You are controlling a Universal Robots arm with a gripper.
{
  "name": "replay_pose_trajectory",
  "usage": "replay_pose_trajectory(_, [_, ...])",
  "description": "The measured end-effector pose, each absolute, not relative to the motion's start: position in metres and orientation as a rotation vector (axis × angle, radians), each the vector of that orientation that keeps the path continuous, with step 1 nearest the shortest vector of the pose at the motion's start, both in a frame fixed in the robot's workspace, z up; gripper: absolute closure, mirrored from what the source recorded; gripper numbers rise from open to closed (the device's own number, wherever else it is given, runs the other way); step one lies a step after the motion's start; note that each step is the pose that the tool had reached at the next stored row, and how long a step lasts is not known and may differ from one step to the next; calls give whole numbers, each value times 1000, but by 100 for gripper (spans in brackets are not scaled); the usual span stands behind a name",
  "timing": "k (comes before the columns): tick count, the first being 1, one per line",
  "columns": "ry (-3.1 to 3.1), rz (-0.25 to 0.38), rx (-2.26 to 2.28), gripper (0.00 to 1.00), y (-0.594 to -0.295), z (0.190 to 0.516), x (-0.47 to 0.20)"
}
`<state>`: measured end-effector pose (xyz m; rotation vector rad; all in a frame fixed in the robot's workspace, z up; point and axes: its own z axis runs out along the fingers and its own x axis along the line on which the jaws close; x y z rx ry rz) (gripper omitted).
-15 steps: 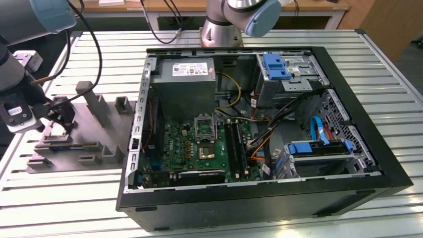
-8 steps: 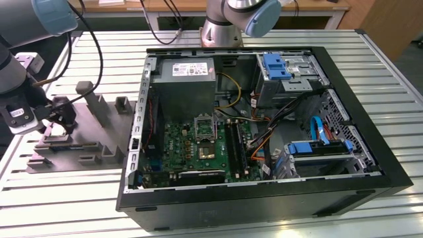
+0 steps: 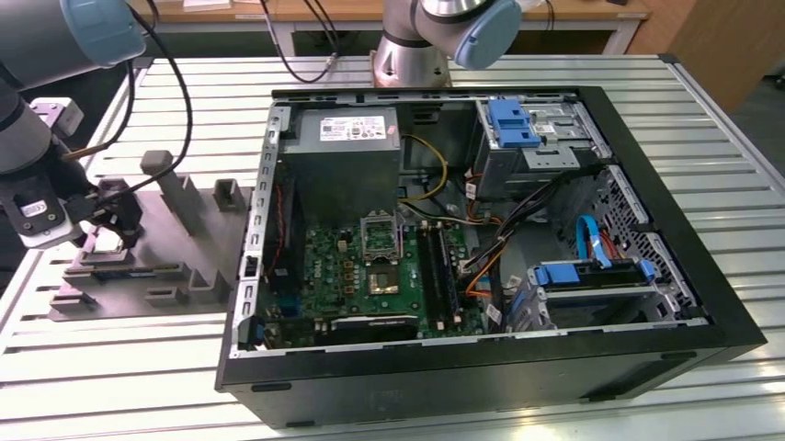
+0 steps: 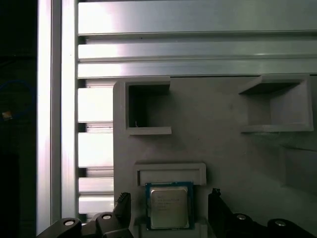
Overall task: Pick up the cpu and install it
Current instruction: 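Pick up the cpu and move it towards the insertion slot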
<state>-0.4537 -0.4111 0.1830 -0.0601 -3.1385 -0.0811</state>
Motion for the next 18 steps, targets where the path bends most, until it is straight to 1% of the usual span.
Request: replay_pose_trajectory(18, [-3139, -81, -60, 28, -411, 181, -457])
